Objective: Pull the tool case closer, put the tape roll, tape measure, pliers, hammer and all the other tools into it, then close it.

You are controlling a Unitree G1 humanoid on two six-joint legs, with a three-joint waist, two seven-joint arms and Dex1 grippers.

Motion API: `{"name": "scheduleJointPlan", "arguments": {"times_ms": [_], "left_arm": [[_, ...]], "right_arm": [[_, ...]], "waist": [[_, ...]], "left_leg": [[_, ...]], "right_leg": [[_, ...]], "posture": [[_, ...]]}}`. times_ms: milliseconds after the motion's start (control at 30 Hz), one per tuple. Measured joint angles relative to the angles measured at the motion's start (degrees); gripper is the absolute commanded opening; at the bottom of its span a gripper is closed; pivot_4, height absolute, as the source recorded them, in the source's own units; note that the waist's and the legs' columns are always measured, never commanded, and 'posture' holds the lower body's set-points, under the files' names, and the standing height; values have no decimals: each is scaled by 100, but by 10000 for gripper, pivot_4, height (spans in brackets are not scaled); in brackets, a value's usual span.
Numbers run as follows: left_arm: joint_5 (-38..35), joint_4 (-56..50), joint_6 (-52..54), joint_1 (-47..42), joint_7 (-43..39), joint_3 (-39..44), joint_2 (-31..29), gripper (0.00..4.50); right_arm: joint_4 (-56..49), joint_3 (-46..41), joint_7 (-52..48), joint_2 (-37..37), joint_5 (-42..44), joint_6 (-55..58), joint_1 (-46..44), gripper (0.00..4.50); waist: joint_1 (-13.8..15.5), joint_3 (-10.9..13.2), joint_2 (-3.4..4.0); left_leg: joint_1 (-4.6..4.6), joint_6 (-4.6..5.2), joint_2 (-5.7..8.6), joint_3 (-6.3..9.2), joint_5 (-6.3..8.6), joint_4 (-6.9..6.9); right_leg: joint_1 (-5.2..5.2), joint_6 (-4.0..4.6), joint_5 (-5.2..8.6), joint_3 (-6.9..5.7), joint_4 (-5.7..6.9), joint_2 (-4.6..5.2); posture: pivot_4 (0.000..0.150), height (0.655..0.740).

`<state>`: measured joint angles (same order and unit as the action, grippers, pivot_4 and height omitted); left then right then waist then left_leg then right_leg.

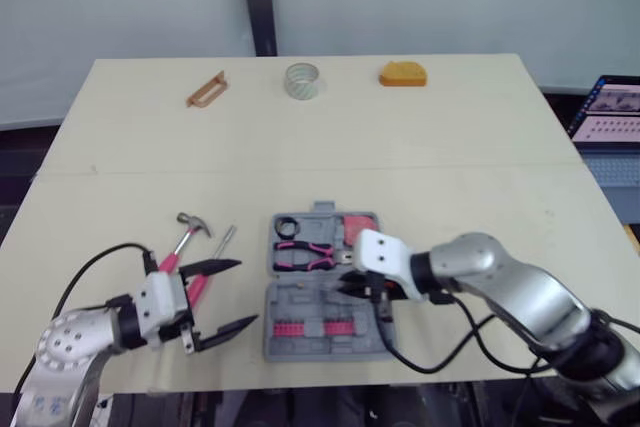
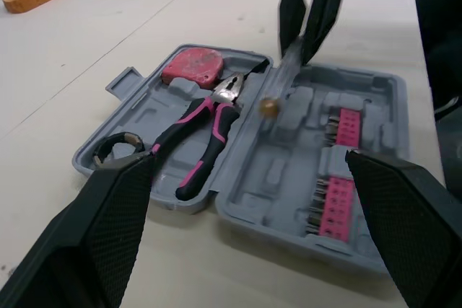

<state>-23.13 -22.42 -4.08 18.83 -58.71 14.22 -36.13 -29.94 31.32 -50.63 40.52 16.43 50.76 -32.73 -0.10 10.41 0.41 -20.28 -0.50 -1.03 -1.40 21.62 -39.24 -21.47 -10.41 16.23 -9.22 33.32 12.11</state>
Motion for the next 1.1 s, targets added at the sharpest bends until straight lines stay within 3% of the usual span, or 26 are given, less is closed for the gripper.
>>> {"name": "scheduleJointPlan", "arguments": {"times_ms": [233, 1100], "left_arm": [[-32, -106, -358, 682, 91, 172, 190, 45000], [58, 82, -541, 731, 409, 77, 356, 45000]], "right_arm": [[496, 749, 146, -772, -466, 321, -521, 213], [1104, 1116, 121, -1030, -1193, 173, -668, 213]], "waist": [[2, -1, -2], [-15, -2, -2]], "left_leg": [[1, -5, 0, -2, -4, -2], [0, -5, -3, -5, -3, -1]], "right_leg": [[-3, 2, -1, 4, 8, -1], [-9, 2, -1, 6, 10, -5]], "posture": [[1500, 7400], [1500, 7400]]}}
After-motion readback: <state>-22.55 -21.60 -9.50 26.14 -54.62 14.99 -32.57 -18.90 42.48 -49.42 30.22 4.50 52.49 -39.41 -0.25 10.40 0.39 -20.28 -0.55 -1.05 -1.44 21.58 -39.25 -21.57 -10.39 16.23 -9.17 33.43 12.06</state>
